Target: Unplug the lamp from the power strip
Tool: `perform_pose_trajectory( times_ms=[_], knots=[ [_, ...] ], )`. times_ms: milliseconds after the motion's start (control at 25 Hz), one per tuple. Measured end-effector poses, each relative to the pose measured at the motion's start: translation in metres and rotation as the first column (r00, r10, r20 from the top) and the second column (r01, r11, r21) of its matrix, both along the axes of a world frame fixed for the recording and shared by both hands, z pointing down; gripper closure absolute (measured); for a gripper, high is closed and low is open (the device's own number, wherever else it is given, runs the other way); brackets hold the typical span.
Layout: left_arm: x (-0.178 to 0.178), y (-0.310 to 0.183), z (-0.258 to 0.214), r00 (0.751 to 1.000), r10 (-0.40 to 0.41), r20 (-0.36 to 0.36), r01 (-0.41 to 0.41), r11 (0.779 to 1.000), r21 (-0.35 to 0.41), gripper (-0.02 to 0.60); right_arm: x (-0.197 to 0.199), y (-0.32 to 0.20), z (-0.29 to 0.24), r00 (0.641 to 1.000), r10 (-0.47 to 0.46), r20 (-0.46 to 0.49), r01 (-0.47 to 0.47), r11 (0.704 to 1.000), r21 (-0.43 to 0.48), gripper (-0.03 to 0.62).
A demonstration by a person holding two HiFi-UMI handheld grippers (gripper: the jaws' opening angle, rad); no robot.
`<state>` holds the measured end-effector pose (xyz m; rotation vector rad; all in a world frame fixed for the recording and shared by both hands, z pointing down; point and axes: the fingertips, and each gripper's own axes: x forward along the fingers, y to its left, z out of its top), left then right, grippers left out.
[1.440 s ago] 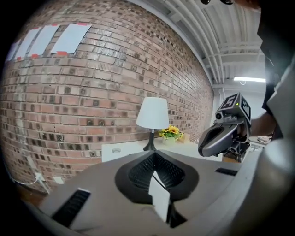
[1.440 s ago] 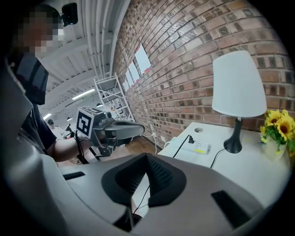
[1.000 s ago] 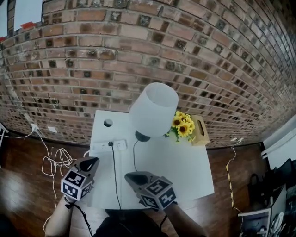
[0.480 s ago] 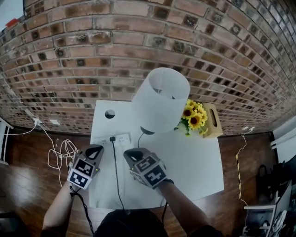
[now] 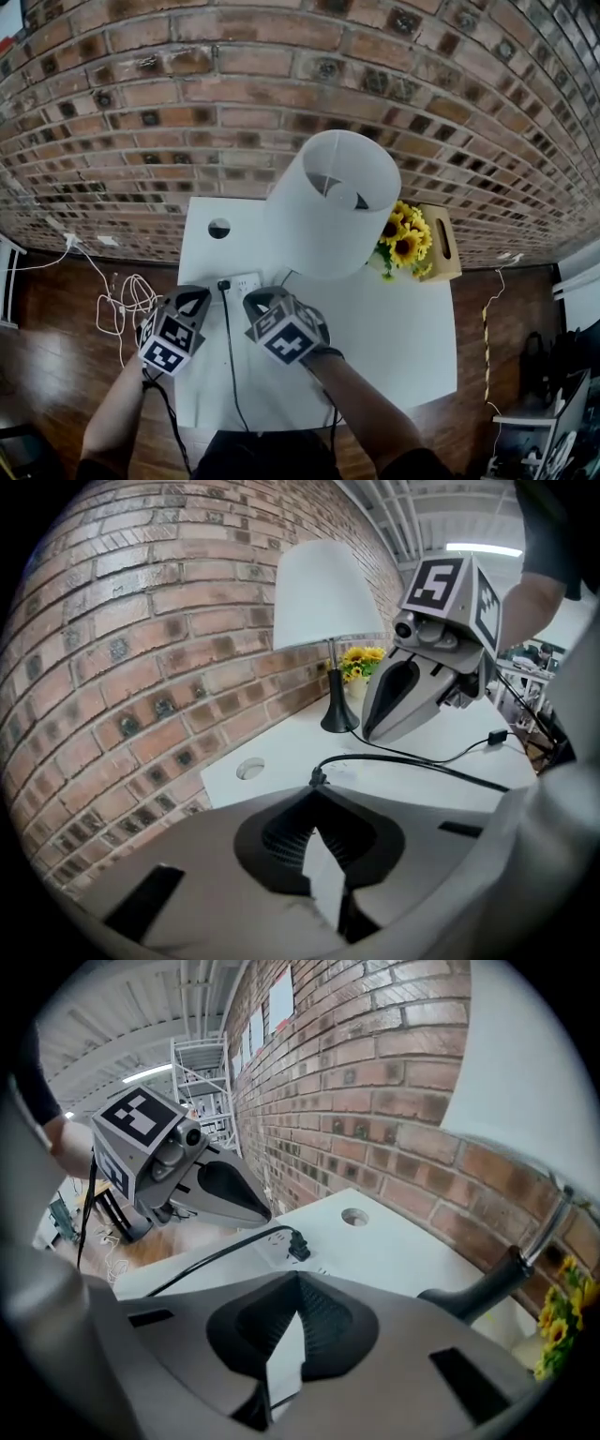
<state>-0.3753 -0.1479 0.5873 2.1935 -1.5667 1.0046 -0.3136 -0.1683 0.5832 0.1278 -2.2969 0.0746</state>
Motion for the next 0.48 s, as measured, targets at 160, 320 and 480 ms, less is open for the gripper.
perform_pose_trajectory(
  times_ms=[160,320,480],
  knots=[
    [-0.001,-0.008,0.006,1.0,0.015,0.027,-0.014,1.0,-0.013,0.566,-0.01,-0.009,0.006,1.0,-0.024,-0.017,0.024,1.0,0.005,0.597],
    [0.0,-0.015,0.012,0.997,0.044,0.071,-0.043,0.999,-0.02,0.565,-0.017,-0.012,0.019,0.997,-0.061,-0.05,0.062,0.998,0.01,0.597],
    [0.005,-0.016,0.016,0.996,0.074,0.042,-0.072,0.997,-0.04,0.542,-0.022,-0.013,0.03,0.995,-0.077,-0.069,0.078,0.997,0.01,0.597]
  ],
)
